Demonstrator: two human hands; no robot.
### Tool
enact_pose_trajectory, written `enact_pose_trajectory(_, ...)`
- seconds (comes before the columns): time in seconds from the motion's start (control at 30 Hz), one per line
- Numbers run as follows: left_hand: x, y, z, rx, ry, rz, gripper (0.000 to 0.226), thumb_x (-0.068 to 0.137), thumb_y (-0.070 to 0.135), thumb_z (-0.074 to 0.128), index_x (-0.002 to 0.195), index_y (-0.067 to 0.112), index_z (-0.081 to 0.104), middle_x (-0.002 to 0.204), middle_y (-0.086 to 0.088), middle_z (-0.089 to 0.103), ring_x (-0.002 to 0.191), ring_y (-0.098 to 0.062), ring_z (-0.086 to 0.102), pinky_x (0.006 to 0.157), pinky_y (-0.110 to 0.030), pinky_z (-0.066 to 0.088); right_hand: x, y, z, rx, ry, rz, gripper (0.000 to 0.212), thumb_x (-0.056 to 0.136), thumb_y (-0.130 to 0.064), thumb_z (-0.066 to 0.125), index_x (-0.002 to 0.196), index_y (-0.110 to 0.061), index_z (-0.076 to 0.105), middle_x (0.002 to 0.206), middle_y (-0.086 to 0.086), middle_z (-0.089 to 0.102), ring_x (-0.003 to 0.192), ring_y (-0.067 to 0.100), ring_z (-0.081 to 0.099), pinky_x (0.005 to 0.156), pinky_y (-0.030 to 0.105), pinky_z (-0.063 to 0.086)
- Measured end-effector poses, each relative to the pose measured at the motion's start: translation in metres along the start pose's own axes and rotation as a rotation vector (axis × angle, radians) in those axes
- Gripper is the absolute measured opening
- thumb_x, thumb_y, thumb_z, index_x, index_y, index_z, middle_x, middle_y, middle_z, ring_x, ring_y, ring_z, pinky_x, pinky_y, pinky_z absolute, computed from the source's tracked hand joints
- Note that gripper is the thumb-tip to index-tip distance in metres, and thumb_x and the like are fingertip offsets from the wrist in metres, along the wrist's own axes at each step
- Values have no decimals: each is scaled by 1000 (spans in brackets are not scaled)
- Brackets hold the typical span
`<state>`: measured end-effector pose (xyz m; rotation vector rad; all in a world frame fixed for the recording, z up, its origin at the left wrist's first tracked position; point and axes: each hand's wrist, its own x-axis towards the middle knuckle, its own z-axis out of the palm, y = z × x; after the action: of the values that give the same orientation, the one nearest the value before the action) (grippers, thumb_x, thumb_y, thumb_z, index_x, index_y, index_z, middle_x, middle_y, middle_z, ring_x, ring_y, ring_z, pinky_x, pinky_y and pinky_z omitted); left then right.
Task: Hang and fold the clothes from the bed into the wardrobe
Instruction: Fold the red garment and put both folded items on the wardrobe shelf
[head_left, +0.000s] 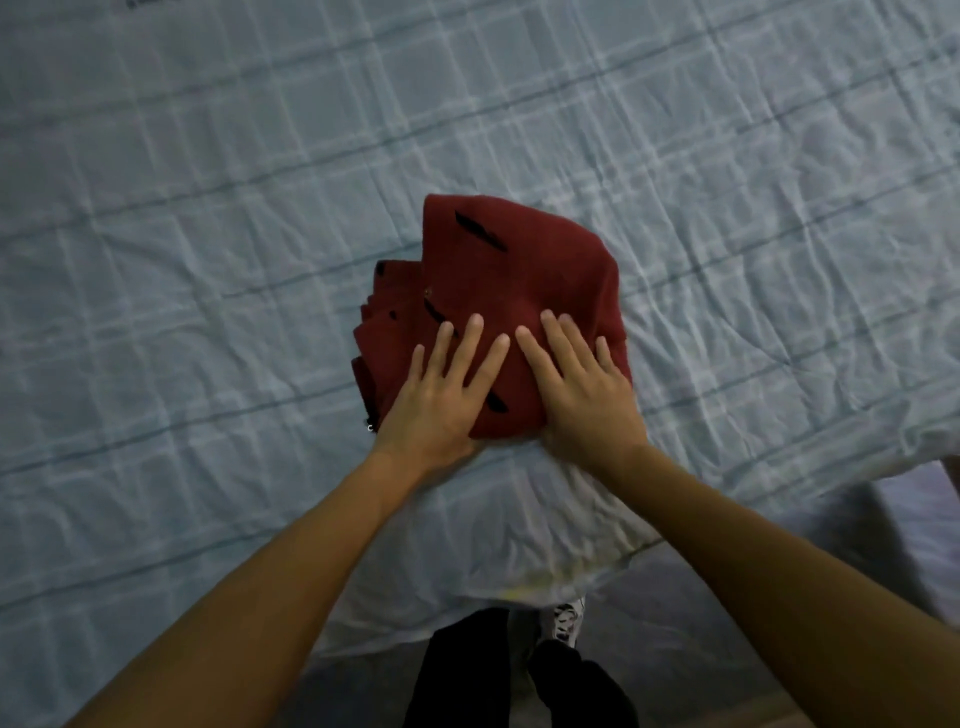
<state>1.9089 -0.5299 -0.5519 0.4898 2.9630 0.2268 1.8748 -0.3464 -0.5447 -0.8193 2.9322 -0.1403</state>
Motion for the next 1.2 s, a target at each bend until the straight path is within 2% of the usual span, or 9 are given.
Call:
enact_pose_trajectory(0.07, 2, 8, 1, 18, 18, -77, 107, 67, 27, 79, 150, 17, 11, 154, -22, 18, 137, -45, 26, 99, -62, 38, 6, -1, -4, -8, -7, 24, 86, 71, -15, 71, 145, -15, 28, 148, 20, 34, 137, 36, 33, 99, 63, 34)
enact_pose_trajectory(0.17, 7, 17, -6, 66, 39, -128, 86, 74, 7, 53, 149, 17, 14, 151, -28, 21, 137, -46, 27, 97, -63, 38, 7, -7, -2, -6, 8, 83, 75, 81, -12, 55, 147, -16, 21, 151, 20, 29, 139, 37, 29, 100, 66, 33)
enact_pose_trajectory(0.33, 13, 11, -20, 56, 58, -63, 56, 85, 3, 37, 140, 9, 31, 132, -33, 48, 115, -47, 54, 74, -54, 56, 8, 3, -16, 78, 92, 50, 74, 64, -3, 78, 133, -11, 52, 128, 19, 58, 116, 35, 58, 75, 56, 53)
enact_pose_trajectory(0.47, 14, 12, -55, 26, 143, -52, 78, 63, -7, 68, 134, 7, 40, 121, -32, 56, 101, -48, 61, 63, -49, 58, 11, 0, -56, 154, 75, 38, 84, 54, -4, 84, 132, -10, 53, 125, 19, 60, 112, 37, 60, 73, 54, 56)
enact_pose_trajectory(0.6, 16, 36, -115, 56, 218, -53, 71, 66, -4, 68, 133, 9, 47, 117, -28, 61, 96, -44, 65, 57, -46, 58, 4, 8, -118, 131, 185, 21, 84, 47, -5, 86, 126, -9, 58, 118, 17, 65, 104, 36, 64, 65, 48, 58)
enact_pose_trajectory(0.7, 13, 62, -166, 48, 246, -77, 85, 56, 6, 84, 133, 10, 49, 117, -26, 61, 96, -40, 65, 56, -44, 57, -12, 16, -179, 92, 262, -31, 89, 38, -11, 90, 122, -9, 61, 114, 15, 67, 100, 33, 66, 60, 44, 59)
enact_pose_trajectory(0.8, 12, 95, -228, 32, 346, -64, 87, 60, 9, 84, 135, 14, 41, 119, -24, 61, 99, -38, 65, 58, -42, 58, -31, 27, -249, 58, 371, -55, 84, 41, -16, 90, 121, -8, 63, 113, 15, 67, 100, 32, 67, 59, 43, 59)
enact_pose_trajectory(1.03, 24, 196, -376, 97, 531, 29, 78, 62, 15, 86, 133, 12, 52, 119, -22, 61, 99, -38, 65, 57, -44, 58, -94, 74, -413, -59, 604, -41, 71, 54, -20, 84, 120, -8, 63, 113, 15, 67, 99, 34, 67, 59, 44, 59)
enact_pose_trajectory(1.2, 45, 270, -450, 106, 623, 139, 85, 64, 22, 87, 136, 16, 43, 122, -20, 60, 102, -37, 64, 61, -44, 58, -142, 119, -500, -129, 715, 23, 70, 56, -18, 83, 122, -8, 62, 115, 16, 67, 101, 34, 66, 66, 46, 59)
